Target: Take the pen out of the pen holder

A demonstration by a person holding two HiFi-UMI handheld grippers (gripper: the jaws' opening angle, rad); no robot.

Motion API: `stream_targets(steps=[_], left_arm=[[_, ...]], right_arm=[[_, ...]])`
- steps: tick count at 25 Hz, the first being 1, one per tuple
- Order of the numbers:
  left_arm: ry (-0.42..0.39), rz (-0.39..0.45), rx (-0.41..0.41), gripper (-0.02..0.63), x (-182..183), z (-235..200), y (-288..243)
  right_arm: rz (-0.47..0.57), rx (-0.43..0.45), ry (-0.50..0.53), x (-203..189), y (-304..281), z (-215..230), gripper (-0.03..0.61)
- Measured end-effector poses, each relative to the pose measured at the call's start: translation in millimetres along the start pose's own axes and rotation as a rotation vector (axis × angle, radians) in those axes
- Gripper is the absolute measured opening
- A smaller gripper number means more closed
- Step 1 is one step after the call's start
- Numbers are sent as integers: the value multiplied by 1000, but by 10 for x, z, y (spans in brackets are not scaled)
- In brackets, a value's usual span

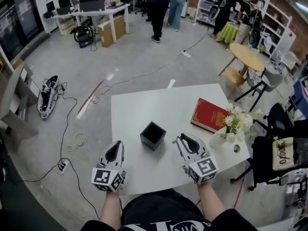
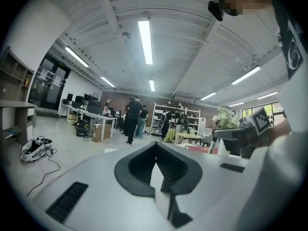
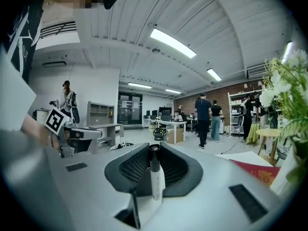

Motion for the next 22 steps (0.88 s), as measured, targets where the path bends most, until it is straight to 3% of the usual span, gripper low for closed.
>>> stream_targets(steps=[22], left_arm=[[12,2,3,-2,-26,-36,12]], right_arm=[[-17,1,-19,-116,22,-26,78]])
Point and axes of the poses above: the fingertips, and each gripper's own axes: y backward along the fingers, z to its right, x out of its top, the point moved 7 cm from there along y, backward along the fingers, and after that the axes turned 12 degrees about z, right-handed, at the moved point
